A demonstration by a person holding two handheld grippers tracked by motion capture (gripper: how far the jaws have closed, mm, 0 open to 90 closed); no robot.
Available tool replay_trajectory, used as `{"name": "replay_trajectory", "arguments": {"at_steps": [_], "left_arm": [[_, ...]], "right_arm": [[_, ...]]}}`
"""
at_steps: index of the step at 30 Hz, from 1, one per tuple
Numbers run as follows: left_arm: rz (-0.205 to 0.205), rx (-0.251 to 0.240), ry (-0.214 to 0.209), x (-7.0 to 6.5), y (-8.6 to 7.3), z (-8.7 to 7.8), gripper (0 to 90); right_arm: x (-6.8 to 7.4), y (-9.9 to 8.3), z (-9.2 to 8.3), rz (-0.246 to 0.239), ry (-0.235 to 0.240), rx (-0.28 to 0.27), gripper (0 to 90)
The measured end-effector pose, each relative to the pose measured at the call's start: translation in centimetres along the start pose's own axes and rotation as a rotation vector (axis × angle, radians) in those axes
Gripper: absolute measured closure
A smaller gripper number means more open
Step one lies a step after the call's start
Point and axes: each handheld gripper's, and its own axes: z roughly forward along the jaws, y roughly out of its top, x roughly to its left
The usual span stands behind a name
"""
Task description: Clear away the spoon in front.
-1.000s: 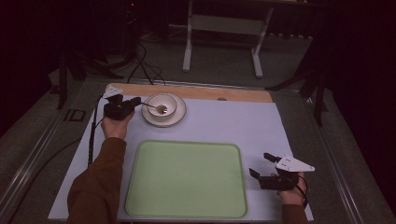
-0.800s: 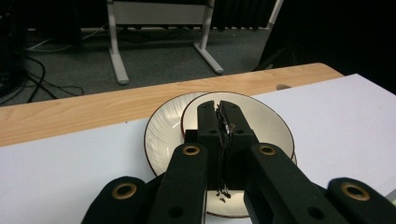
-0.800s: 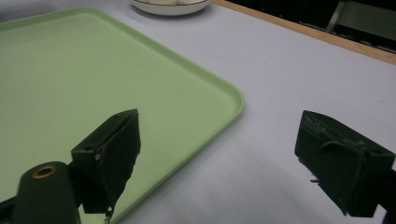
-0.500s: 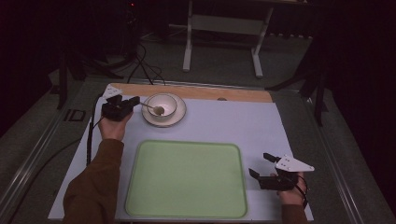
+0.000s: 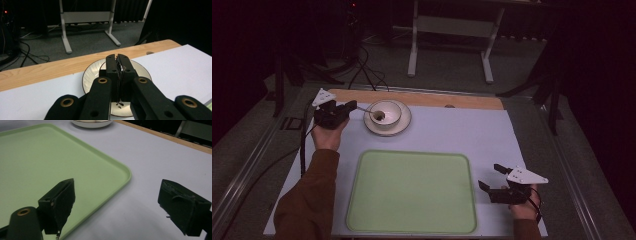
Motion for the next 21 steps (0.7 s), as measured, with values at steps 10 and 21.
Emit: {"name": "replay_trajectory", "arguments": {"at_steps": [10,21], "left_arm": [[0.007,-0.012,0.001,0.3,0.6,-1.4,88.8],[0.028,-0.013,-0.005,0.3,1.2,-3.2,88.8]], "right_arm": [[0.0,0.0,0.0,-0.001,0.002,0.001,14.0],[0.1,0.0,0.1,-0.001,0.002,0.002,14.0]]}}
